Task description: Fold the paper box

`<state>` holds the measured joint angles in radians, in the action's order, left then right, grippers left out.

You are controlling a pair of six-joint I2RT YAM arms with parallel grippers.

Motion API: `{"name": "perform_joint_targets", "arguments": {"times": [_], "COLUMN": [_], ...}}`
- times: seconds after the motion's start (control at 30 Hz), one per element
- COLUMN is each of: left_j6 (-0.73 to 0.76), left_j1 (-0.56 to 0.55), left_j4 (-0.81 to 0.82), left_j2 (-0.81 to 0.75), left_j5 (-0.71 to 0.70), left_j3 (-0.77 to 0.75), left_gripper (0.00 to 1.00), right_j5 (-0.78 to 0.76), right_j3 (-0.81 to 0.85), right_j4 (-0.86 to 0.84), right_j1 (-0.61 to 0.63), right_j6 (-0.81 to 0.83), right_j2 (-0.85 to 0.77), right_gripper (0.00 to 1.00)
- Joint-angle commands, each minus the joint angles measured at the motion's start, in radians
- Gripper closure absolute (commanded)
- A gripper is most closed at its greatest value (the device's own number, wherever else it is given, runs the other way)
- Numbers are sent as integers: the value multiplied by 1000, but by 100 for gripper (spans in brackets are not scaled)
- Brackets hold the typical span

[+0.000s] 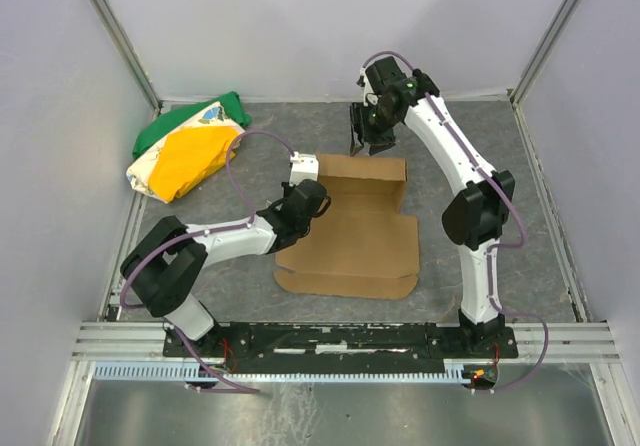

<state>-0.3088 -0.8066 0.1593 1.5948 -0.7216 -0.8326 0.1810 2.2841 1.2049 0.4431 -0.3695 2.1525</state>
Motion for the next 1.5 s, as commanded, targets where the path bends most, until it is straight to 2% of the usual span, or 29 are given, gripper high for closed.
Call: {"name": "perform_joint_targets", "arguments": {"times": [0.0, 0.2, 0.37, 0.4, 0.47, 0.5, 0.6, 0.77, 0.9, 1.13, 1.33, 1.4, 1.47], "left_j6": [27, -86, -118, -118, -110, -99, -69, 5, 62, 265, 346, 328, 316], "left_j1": [34, 78, 77, 76, 76, 77, 76, 78, 78, 80, 108, 122, 125], "left_j4": [6, -133, -238, -242, -226, -199, -114, 64, 221, 877, 1047, 1011, 1044], "left_j2": [26, 117, 192, 190, 176, 164, 117, 49, 25, 30, 155, 173, 192], "left_j5": [-2, -39, -49, -50, -45, -35, 17, 80, 119, 252, 279, 299, 289], "left_j3": [-69, -181, -271, -271, -253, -234, -162, -12, 99, 389, 389, 363, 365], "left_gripper": [97, 97, 97, 95, 85, 78, 66, 51, 49, 39, 37, 38, 38], "right_j5": [5, 38, 60, 68, 73, 75, 77, 92, 120, 179, 211, 229, 238], "right_j3": [-91, -180, -213, -214, -213, -210, -178, -96, -68, -24, 9, 10, 14], "right_j4": [53, 26, -8, -10, -16, -21, -15, 5, 4, 17, 37, 34, 35], "right_j1": [8, 7, 8, 7, 7, 7, 6, -1, -11, -37, -44, -44, -43], "right_j6": [42, 20, 12, 13, 15, 15, 16, 22, 27, 61, 75, 78, 80], "right_j2": [-97, -160, -147, -137, -120, -112, -80, -23, 5, 39, 59, 60, 64], "right_gripper": [42, 42, 42, 42, 42, 42, 42, 42, 42, 43, 44, 44, 45]}}
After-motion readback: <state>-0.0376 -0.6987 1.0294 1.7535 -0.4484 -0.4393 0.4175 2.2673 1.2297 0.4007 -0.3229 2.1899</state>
